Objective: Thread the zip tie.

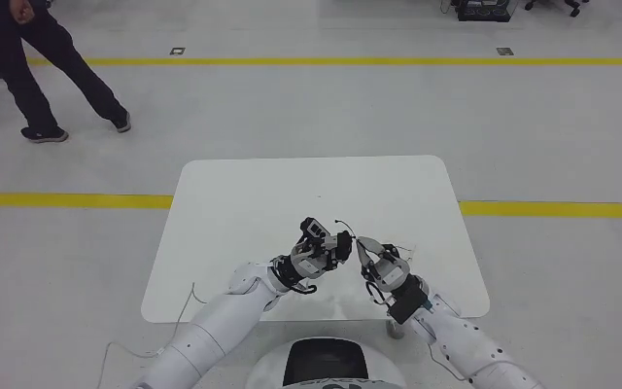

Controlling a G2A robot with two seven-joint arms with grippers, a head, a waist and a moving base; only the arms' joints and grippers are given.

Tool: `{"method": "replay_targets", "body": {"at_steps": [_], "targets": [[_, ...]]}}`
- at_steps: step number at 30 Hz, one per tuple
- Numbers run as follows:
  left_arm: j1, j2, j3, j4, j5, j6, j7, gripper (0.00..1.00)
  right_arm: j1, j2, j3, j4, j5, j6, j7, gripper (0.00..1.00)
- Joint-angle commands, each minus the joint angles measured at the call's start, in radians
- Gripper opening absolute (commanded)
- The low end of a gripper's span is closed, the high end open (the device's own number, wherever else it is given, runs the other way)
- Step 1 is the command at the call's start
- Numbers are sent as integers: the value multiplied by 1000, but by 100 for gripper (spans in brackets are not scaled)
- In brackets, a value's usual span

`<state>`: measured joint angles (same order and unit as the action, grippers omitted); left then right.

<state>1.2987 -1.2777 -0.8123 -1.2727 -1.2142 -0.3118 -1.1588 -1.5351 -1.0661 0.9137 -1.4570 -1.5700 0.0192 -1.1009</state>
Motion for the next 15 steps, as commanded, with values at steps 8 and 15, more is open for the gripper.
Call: {"method": "replay_targets", "body": {"at_steps": [8, 15], "targets": [[0, 0, 0, 0, 0, 0, 0, 0, -10, -2, 9, 8, 0, -6, 3, 0], [0, 0, 0, 0, 0, 0, 0, 0, -19, 0, 15, 12, 0, -8, 4, 0]]}}
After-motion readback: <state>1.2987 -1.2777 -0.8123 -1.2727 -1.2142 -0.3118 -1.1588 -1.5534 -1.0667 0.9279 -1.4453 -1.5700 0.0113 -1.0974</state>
